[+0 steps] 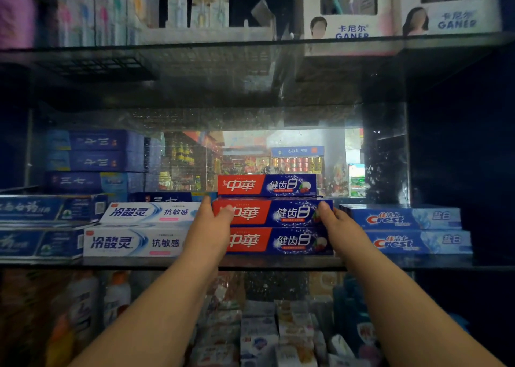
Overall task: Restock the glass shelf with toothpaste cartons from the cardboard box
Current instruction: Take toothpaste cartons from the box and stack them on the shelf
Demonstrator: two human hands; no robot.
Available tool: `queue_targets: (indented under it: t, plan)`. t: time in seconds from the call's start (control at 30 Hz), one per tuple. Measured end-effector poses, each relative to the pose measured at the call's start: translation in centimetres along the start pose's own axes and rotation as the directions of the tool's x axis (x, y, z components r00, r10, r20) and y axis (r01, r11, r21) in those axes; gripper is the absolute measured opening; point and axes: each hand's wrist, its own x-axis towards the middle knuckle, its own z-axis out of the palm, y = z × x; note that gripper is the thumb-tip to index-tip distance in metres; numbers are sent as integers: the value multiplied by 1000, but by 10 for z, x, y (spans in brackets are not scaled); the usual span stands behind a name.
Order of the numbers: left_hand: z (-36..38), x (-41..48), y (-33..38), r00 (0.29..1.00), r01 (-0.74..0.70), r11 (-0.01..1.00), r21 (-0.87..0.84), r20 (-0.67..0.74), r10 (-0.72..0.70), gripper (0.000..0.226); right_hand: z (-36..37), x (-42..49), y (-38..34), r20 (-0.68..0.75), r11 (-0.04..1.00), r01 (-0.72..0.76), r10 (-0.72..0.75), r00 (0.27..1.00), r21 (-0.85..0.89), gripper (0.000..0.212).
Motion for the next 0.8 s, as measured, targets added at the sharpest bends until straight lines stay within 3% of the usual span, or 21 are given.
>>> queue_targets:
  t: [0.07, 0.13, 0.3, 0.5, 0.7, 0.8]
  plan:
    - [4, -2, -6, 993, 118, 980, -162, 43, -113, 33, 0, -1, -1, -5, 1000, -7, 6, 1000, -4, 56]
    - [6, 1, -7, 988, 152, 966, -208, 50, -145, 40, 1, -2, -1, -6, 1000, -19, 19, 1000, -10, 57]
    - [9, 9, 3, 974, 225, 951, -212, 88, -211, 47, 0, -5, -3, 33, 999, -46, 45, 998, 27, 56]
    - [5, 16, 0, 980, 199, 975, -104, 36, -196, 47, 0, -5, -6, 73, 995, -77, 73, 995, 64, 54]
    - [5, 21, -8, 975, 202, 971, -125, 116, -188, 41, 3, -3, -5, 40, 997, -30, 33, 999, -68, 50]
    - [9, 23, -10, 966, 235, 960, -151, 145, -214, 41, 0, 0, -7, 75, 993, -114, 111, 991, 43, 49]
